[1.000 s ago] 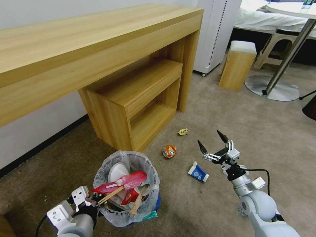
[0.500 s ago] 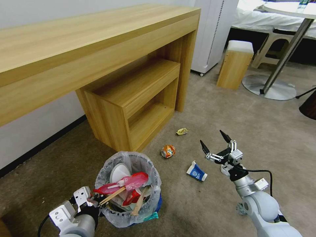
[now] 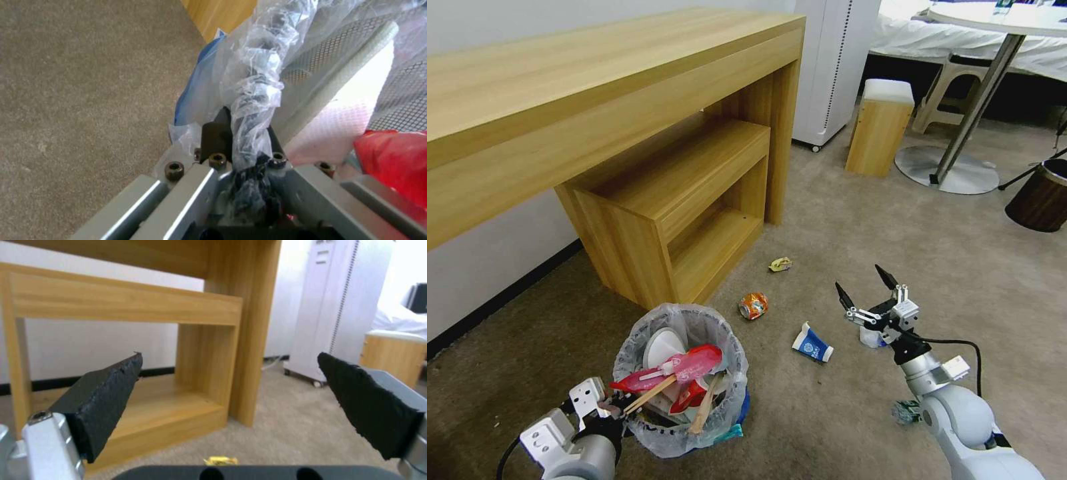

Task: Pick up the trash bin and place the garbage on the floor into it.

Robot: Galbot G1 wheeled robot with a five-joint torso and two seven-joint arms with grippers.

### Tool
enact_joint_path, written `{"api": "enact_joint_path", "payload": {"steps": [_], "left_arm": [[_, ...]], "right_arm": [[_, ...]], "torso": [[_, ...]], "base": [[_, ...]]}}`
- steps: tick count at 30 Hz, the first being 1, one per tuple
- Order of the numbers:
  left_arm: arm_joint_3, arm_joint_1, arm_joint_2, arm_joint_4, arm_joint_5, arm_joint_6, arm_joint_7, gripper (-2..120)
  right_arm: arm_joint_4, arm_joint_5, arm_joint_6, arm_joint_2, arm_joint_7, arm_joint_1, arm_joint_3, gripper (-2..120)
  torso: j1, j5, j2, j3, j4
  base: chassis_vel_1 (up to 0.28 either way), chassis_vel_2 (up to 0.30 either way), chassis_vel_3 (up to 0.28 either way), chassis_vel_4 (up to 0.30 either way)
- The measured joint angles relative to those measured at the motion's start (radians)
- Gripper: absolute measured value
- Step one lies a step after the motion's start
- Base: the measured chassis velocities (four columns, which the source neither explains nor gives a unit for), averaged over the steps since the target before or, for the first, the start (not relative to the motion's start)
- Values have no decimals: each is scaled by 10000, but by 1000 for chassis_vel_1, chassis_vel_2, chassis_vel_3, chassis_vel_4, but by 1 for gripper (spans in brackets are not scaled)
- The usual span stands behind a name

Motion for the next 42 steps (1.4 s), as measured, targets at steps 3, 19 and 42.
{"api": "enact_joint_path", "payload": {"steps": [3,19,42], "left_arm": [[9,5,-1,-16,0,-4,0,1],[-20,-85,-35,-30,35,-32,66,1],[-690,-310,84,66,617,-276,393,1]], "right_arm": [[25,1,-121,-118,172,-81,62,100],[-232,302,-902,-324,1506,-26,398,100],[-388,967,-676,-700,1693,-441,1516,100]], "torso": [[0,0,0,0,0],[0,0,-1,0,0],[0,0,0,1,0]], "base": [[0,0,0,0],[0,0,0,0],[0,0,0,0]]}}
